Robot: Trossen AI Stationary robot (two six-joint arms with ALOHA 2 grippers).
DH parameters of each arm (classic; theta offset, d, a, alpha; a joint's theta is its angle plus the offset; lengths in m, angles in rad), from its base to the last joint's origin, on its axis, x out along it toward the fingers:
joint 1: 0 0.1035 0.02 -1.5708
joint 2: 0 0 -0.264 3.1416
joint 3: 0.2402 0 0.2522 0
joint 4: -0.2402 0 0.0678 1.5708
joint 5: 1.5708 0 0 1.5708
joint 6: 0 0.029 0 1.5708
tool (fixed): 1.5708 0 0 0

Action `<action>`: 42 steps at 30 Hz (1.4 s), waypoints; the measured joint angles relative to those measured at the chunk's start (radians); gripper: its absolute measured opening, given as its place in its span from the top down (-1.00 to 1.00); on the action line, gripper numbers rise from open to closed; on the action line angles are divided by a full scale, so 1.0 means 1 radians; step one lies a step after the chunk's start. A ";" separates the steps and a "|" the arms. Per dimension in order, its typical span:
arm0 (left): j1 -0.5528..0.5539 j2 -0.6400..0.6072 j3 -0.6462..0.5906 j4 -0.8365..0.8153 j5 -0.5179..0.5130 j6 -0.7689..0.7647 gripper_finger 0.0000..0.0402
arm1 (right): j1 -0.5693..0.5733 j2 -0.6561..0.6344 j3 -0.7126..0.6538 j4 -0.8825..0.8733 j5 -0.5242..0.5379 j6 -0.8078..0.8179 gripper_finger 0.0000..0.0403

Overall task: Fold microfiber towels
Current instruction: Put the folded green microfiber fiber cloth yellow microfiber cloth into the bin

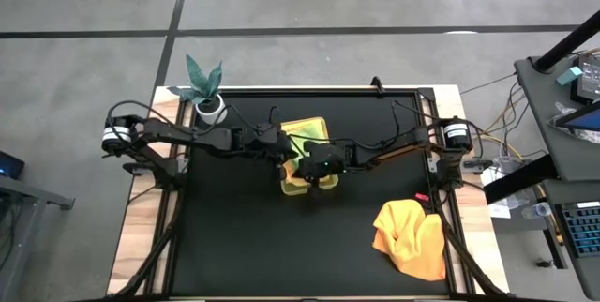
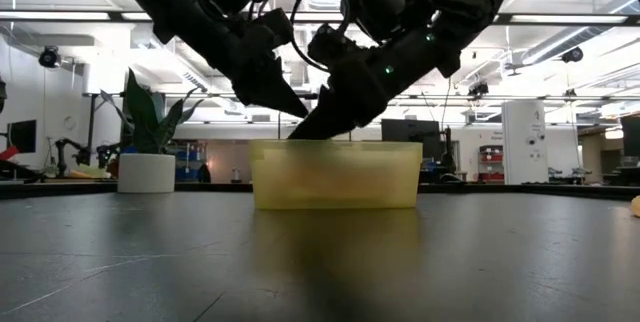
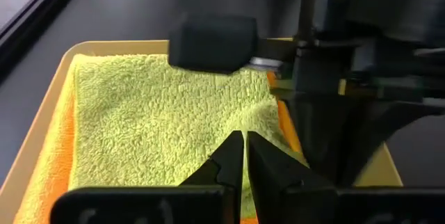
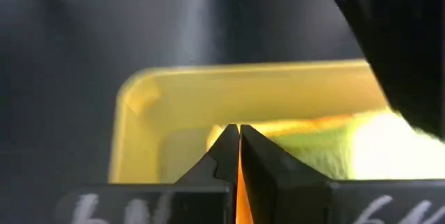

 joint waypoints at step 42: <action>-0.001 -0.056 0.000 -0.141 0.001 -0.011 0.97 | -0.006 0.048 0.000 0.084 0.303 -0.015 0.96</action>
